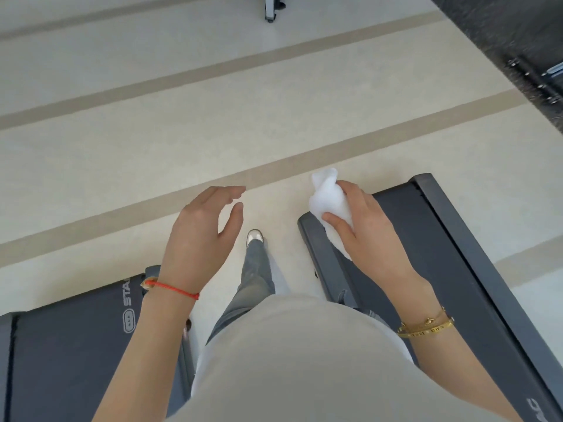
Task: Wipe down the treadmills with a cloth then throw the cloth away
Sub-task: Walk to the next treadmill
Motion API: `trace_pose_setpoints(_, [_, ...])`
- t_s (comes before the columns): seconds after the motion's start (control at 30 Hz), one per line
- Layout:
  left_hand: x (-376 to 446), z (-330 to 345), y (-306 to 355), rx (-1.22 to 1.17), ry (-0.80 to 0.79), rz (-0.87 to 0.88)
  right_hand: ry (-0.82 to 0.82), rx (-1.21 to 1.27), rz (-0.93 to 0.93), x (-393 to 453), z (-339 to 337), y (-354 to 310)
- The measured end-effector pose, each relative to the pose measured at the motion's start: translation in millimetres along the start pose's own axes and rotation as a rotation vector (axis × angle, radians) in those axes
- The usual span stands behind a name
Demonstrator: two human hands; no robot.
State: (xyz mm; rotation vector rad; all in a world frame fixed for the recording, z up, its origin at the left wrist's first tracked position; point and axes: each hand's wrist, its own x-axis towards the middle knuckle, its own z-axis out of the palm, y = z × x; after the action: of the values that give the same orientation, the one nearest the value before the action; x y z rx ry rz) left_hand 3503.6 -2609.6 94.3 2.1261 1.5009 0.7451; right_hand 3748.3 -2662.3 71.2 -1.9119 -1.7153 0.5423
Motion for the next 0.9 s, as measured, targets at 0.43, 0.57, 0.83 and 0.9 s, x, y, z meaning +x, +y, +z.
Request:
trace_pose_setpoints(0.43, [319, 12, -55, 0.052, -0.214, 0.326, 0.209, 0.001, 0.214, 238, 10, -8])
trace_pose_setpoints(0.57, [388, 33, -49, 0.012, -0.329, 0.406, 0.262, 0.019, 0.352, 275, 1, 4])
trace_pose_setpoints(0.83, [517, 116, -2, -0.037, -0.485, 0.593, 0.436, 0.014, 0.609, 339, -25, 62])
trace_pose_setpoints(0.9, [550, 143, 20, -0.052, -0.516, 0.649, 0.483, 0.022, 0.66, 357, -37, 85])
